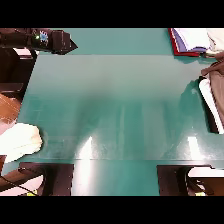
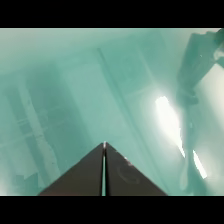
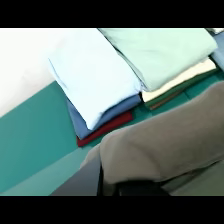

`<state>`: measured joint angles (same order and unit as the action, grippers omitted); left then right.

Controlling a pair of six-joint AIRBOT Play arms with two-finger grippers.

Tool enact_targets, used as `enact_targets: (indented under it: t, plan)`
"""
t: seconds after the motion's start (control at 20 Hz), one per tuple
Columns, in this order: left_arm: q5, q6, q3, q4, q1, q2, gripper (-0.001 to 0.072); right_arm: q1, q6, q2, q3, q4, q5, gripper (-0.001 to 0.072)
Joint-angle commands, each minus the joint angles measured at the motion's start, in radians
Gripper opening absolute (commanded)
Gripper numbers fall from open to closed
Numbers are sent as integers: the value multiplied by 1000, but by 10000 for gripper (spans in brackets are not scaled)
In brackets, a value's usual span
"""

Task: Fold the shirts.

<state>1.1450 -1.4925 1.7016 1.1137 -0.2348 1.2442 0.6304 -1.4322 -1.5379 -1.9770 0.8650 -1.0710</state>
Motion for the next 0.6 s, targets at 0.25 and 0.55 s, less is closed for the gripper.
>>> enact_targets:
  t: [0.25, 0.55]
  plan:
    - [1, 8, 0, 0, 0, -1, 21, 154, 1, 204, 288, 198, -137, 20]
    - [5, 9, 0, 1, 0, -1, 22, 231, 1, 279, 528, 403, -190, 23]
